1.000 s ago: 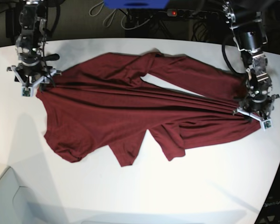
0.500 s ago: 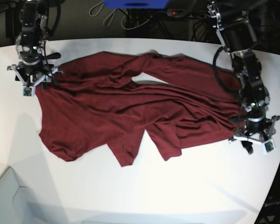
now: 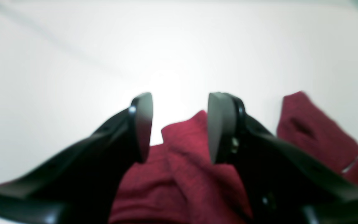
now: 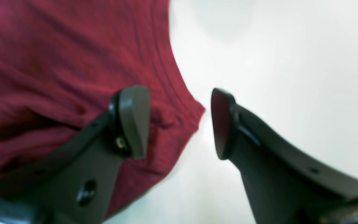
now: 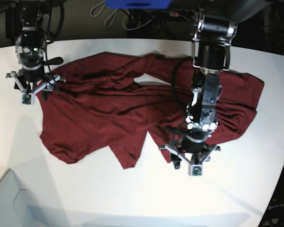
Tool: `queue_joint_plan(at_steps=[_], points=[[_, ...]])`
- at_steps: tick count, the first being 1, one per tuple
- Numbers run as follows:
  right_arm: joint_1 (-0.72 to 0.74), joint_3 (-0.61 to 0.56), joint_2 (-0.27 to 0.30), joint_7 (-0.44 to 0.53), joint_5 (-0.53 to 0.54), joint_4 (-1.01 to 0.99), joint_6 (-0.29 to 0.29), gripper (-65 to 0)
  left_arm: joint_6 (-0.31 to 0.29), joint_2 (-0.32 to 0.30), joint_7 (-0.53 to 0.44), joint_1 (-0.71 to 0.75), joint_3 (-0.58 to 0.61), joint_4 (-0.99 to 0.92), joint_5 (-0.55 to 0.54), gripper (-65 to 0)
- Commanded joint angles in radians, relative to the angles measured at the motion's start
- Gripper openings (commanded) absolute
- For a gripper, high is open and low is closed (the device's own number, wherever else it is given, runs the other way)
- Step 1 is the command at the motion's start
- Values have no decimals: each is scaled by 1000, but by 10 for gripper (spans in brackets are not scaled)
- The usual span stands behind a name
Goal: Layout the t-shirt on the table in an organized manner, then fold the t-shirt properly
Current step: 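Release and regrasp the shirt edge with the left gripper, then pull the shirt edge outward with the left gripper to spread it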
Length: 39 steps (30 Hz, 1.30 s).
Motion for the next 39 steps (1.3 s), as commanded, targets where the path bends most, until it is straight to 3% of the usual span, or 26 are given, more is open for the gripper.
queue_joint_plan(at_steps=[1, 7, 13, 17, 21, 23, 25, 28, 31, 39], points=[[-6, 4, 10, 19, -1, 31, -4, -319, 9, 0, -18, -39, -5, -24, 1, -370], [-18, -16, 9, 19, -1, 76, 4, -319, 9, -37, -18, -39, -5, -47, -5, -370], [18, -47, 6, 19, -1, 47, 133, -321, 9, -103, -18, 48, -66, 11, -5, -370], [89, -47, -24, 19, -1, -39, 144, -323, 2, -104, -18, 73, -160, -4, -5, -370], [160, -47, -25, 19, -1, -107, 144, -400, 1, -104, -18, 73, -194, -61, -5, -373], [192, -47, -25, 19, -1, -127, 144, -487, 1, -104, -18, 73, -194, -84, -3, -412], [222, -48, -25, 19, -2, -137, 144, -569, 1, -104, -18, 73, -195, -101, -3, -498], [265, -48, -25, 19, -2, -157, 144, -635, 1, -104, -18, 73, -195, -103, -3, -650], [344, -48, -25, 19, -2, -225, 144, -642, 1, -106, -18, 73, -195, -104, 1, -623], [566, -78, -13, 19, -5, -561, 144, -642, 4, -182, -18, 76, -198, -104, -3, -650]])
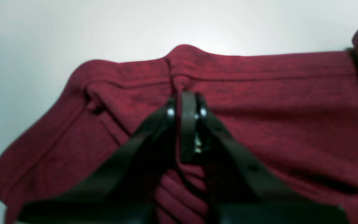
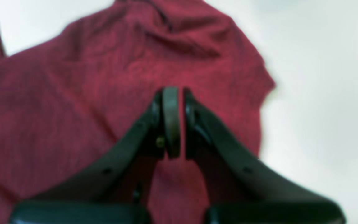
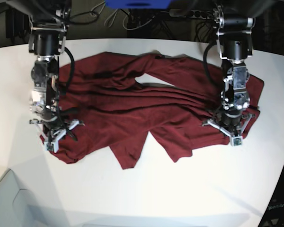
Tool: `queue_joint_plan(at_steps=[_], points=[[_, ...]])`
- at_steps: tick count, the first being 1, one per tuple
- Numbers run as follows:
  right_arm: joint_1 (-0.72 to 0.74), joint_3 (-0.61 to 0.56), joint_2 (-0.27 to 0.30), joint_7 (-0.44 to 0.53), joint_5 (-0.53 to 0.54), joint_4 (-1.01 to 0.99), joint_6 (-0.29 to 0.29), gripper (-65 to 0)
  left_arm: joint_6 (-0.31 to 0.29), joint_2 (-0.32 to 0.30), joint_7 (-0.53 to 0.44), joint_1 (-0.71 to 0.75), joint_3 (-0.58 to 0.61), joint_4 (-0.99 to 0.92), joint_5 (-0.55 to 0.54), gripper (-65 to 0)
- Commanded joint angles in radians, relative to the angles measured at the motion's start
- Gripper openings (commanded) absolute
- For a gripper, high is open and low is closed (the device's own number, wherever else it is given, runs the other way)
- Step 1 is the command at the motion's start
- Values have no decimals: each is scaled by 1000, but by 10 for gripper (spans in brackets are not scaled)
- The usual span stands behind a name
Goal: Layout the t-shirt on the table in an organized manner, then fold the t-shirt properly
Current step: 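Pull the shirt edge outward with the left gripper to spread it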
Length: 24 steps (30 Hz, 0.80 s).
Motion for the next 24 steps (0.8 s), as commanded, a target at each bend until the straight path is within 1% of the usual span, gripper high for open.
queue_joint_plan(at_steps=[1, 4, 5, 9, 14, 17, 20, 22, 24], points=[[30, 5, 24, 23, -1, -21, -3, -642, 10, -24, -16, -7, -3, 16, 1, -650], [58, 5, 34, 30, -1, -113, -3, -644, 10, -58, -16, 12, -9, 21, 1, -650], [63, 5, 37, 30, -1, -120, -3, -644, 10, -59, -16, 15, -26, 24, 1, -650], [59, 6, 63, 30, -1, -126, -3, -644, 7, -58, -16, 26, -164, 30, 1, -650], [44, 12, 66, 23, -1, -125, -3, -646, 5, -58, -11, 26, -271, 31, 1, -650], [-3, 11, 79, 23, -1, -80, -3, -646, 5, -56, -8, 32, -299, 45, 1, -650], [-63, 8, 77, 29, -1, -1, -3, -647, 5, -52, -8, 50, -299, 96, -1, -650], [-106, 8, 77, 29, -1, 76, -3, -647, 5, -24, -8, 66, -299, 165, -1, -650], [-143, 6, 60, 26, -1, 148, -3, -647, 5, -3, -7, 79, -299, 248, -1, -650]])
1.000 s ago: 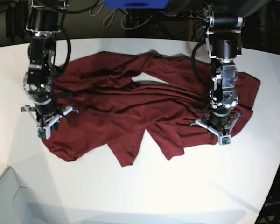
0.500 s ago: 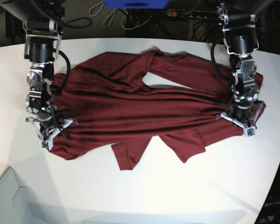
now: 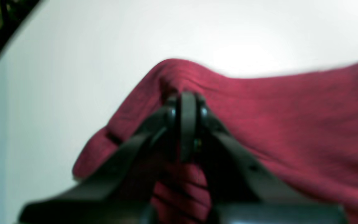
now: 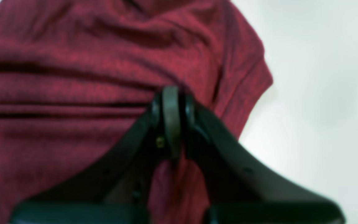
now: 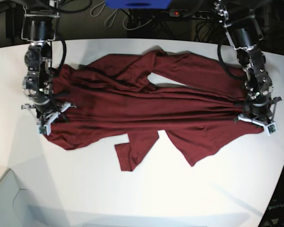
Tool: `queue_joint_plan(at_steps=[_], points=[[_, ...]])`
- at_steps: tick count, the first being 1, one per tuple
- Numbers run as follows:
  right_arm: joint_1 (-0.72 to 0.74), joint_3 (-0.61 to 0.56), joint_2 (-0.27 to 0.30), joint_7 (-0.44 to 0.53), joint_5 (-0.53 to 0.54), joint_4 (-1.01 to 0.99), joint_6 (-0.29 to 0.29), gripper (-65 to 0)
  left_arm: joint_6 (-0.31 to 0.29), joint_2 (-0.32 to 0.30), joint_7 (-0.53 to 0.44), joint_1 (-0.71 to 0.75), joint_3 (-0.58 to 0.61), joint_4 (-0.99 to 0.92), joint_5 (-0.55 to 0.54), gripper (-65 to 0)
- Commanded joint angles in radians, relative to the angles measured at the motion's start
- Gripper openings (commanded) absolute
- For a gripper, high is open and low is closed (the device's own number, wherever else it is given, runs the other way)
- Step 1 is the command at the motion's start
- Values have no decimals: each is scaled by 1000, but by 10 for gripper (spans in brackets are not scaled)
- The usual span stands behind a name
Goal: Layout the t-shirt on the table in an organized manner, then fold the t-shirt properly
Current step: 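Pull the shirt edge outward with the left gripper to spread it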
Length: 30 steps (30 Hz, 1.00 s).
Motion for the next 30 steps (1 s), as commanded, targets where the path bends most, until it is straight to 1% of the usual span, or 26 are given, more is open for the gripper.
queue_joint_plan(at_steps=[1, 5, 7, 11, 14, 19, 21, 24, 27, 28, 30], points=[[3, 5, 2, 23, 2, 55, -5, -646, 4, -8, -38, -18, 0, 68, 3, -650], [-48, 5, -4, 21, 2, 183, -5, -644, 4, 58, -38, -17, 8, 231, 3, -650], [-65, 3, -5, 19, 2, 228, -5, -643, 2, 90, -38, -23, 40, 295, 3, -650], [-68, 3, -5, 19, 2, 233, -5, -643, 7, 96, -38, -69, 181, 315, 11, -650], [-70, 3, -5, 19, 2, 226, -5, -643, 10, 101, -38, -72, 242, 308, 11, -650], [-89, 6, -5, 19, 2, 228, -5, -643, 10, 93, -46, -63, 244, 283, 11, -650], [-91, 9, -5, 19, 2, 226, -5, -643, 10, 76, -46, -61, 212, 266, 9, -650], [-106, 6, -5, 21, 4, 226, -5, -643, 10, 70, -40, -61, 158, 268, 6, -650], [-111, 3, -13, 21, 4, 226, -5, -643, 10, 67, -38, -49, 121, 283, 6, -650], [-111, 3, -25, 23, 4, 226, -5, -643, 10, 67, -38, -38, 114, 300, 6, -650], [-111, 3, -30, 23, 4, 226, -5, -643, 10, 67, -37, -18, 110, 366, 6, -650]])
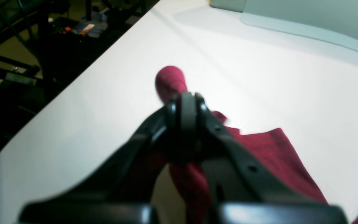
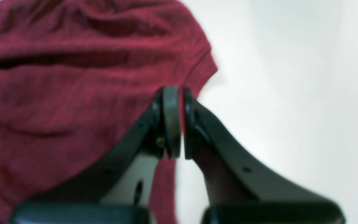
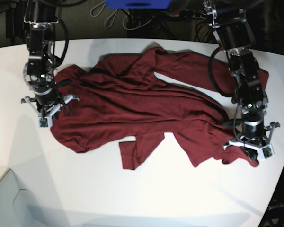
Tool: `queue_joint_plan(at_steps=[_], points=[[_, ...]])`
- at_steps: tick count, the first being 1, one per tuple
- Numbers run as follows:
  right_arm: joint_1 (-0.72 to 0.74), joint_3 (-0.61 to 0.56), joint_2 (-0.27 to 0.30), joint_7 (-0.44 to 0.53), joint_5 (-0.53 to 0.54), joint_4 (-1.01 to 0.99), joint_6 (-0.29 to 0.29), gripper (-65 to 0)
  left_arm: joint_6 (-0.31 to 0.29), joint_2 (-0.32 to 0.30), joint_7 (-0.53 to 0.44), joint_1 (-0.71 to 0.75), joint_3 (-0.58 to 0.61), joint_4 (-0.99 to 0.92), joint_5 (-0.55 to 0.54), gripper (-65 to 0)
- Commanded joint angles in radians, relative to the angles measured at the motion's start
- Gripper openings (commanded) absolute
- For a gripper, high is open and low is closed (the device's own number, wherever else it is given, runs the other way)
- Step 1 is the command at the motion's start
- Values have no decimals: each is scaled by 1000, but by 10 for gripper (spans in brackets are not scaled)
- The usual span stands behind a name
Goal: Layout the t-shirt on the table in an organized manner, then fold the t-shirt properly
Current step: 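Pull the shirt edge outward with the left gripper to spread it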
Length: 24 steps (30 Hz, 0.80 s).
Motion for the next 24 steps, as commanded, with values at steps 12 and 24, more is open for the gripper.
queue_joint_plan(at_steps=[12, 24], points=[[15, 3, 10, 27, 2, 19, -6, -643, 1, -6, -44, 179, 1, 314, 5, -650], [-8, 3, 10, 24, 2, 19, -6, -643, 1, -11, -53, -33, 1, -78, 5, -650]])
